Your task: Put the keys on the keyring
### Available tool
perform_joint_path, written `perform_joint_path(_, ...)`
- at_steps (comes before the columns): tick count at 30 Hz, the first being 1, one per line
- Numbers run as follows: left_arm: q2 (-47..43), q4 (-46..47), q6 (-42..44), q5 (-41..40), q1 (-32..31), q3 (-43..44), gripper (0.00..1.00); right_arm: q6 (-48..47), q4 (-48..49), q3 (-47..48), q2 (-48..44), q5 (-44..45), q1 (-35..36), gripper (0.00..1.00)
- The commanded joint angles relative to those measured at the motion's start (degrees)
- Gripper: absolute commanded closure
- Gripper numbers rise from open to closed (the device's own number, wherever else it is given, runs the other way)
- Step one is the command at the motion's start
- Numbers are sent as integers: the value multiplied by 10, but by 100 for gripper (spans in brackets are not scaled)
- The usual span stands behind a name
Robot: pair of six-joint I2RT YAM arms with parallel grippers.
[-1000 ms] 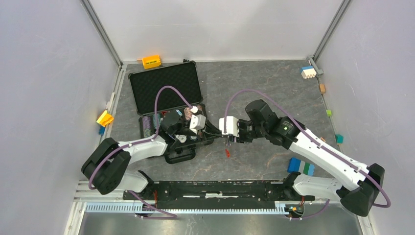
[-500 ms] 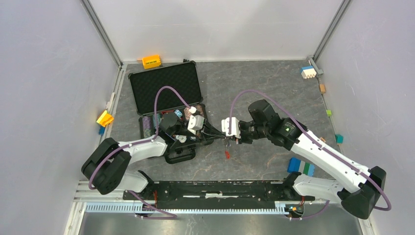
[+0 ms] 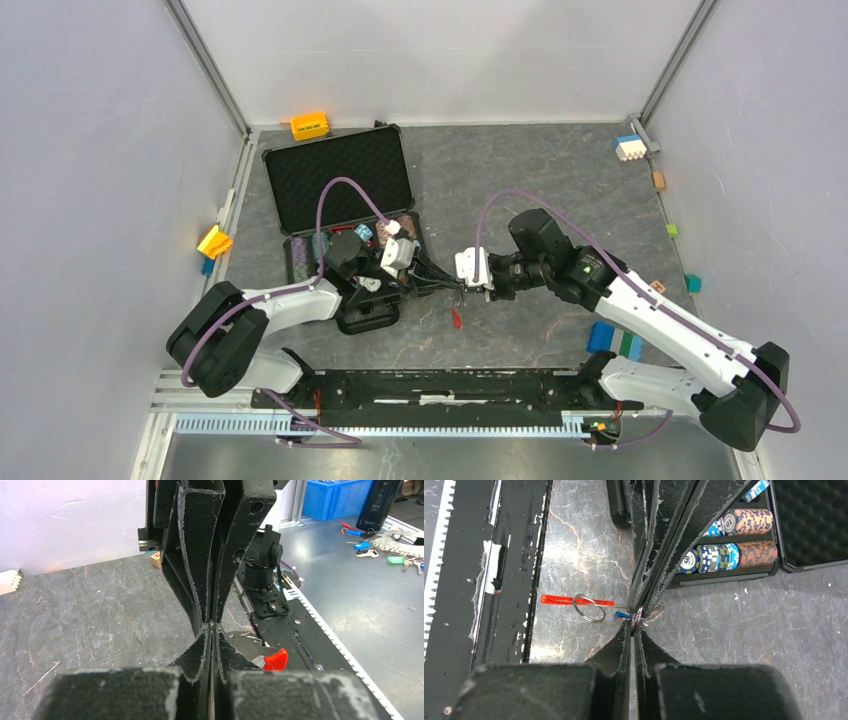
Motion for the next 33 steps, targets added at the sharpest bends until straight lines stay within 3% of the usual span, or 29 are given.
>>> perform_joint_path(1, -11, 62, -26, 16, -3, 4, 98, -7, 33, -19, -13, -21, -3, 92)
perform_joint_path(7, -17, 72, -37, 24, -4, 3, 98, -7, 70, -42, -25, -17, -2, 82)
perform_joint_path(16, -25, 73, -43, 30, -4, 0, 98, -10, 97, -64, -51, -12, -3, 78)
perform_joint_path(26, -28, 80, -52, 17, -4, 6, 98, -16, 85, -57, -103, -19, -7, 57)
perform_joint_path(33, -25, 84, -58, 13, -4, 6, 98, -2, 97, -47, -78, -52, -7, 58)
